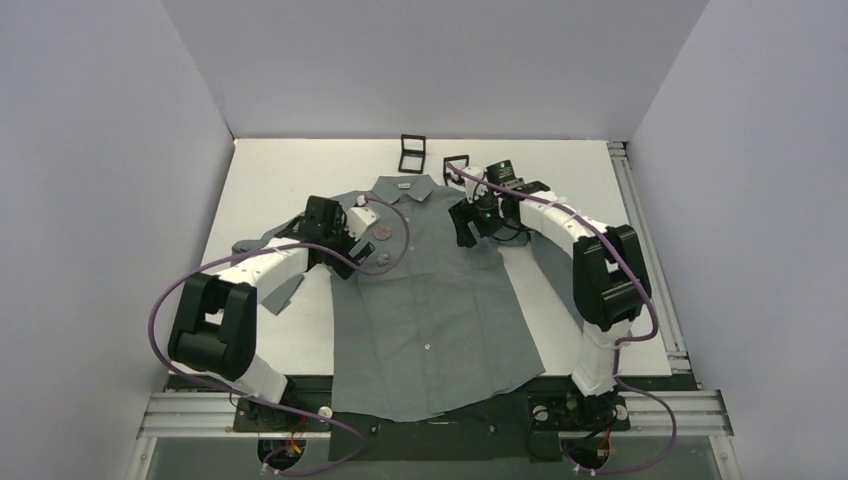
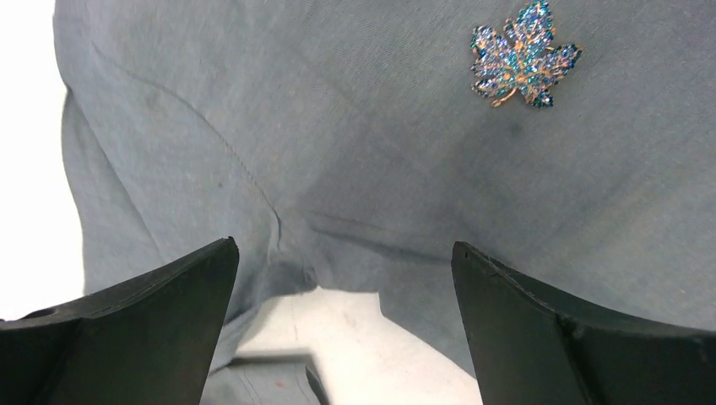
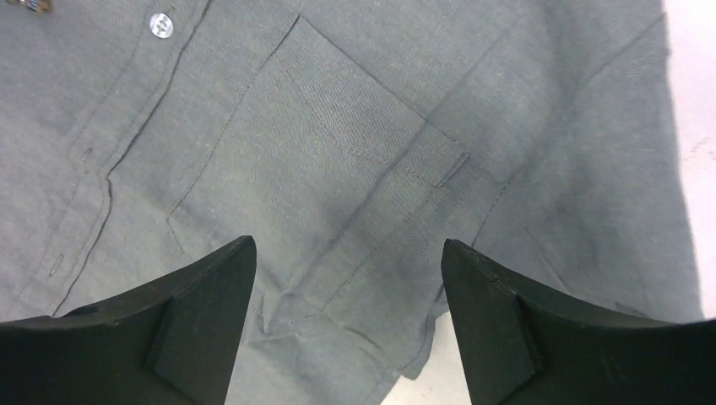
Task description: Remove the brooch from the garment
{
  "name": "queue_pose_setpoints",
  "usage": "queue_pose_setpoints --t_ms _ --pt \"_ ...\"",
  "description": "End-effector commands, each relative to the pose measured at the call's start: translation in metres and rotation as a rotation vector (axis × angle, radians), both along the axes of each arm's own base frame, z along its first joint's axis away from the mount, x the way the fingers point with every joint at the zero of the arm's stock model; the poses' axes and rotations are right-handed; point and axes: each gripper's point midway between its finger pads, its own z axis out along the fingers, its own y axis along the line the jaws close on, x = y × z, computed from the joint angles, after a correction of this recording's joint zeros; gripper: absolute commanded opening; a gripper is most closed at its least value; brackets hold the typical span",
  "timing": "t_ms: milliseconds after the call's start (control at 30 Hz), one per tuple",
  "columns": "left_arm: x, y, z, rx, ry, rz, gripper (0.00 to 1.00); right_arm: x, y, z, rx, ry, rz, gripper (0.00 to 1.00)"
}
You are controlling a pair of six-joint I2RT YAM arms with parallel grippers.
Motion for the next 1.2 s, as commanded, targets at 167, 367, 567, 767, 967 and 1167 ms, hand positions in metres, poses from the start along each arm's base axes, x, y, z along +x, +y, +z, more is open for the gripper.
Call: queue_pose_setpoints --t_ms 167,367,567,767,967,1167 --pt "-0.009 -0.024 -0.029 0.201 -0.05 -0.232 0.96 -0.029 -0.002 -0.034 -0.093 0.144 0.097 0.72" --pt "-0.054 -0.035 -0.048 0.256 -0.002 -0.359 0.96 -0.07 -0.026 -0.052 -0.177 0.244 0.156 0.66" --pt "-0.097 -0.049 -0.042 0.191 0.05 -0.475 0.96 -0.121 -0.051 -0.06 -0.233 0.358 0.214 0.62" --pt "-0.123 -0.063 -0.017 0.054 0.057 -0.533 0.96 -0.156 -0.06 -0.05 -0.207 0.416 0.278 0.59" --pt "-0.089 -0.102 0.036 -0.227 0.012 -0.357 0.9 -0.119 -0.024 -0.001 0.089 0.268 0.169 0.59" --pt "-0.058 -0.123 0.049 -0.357 0.025 -0.167 0.83 -0.081 0.001 0.032 0.255 0.098 0.042 0.58"
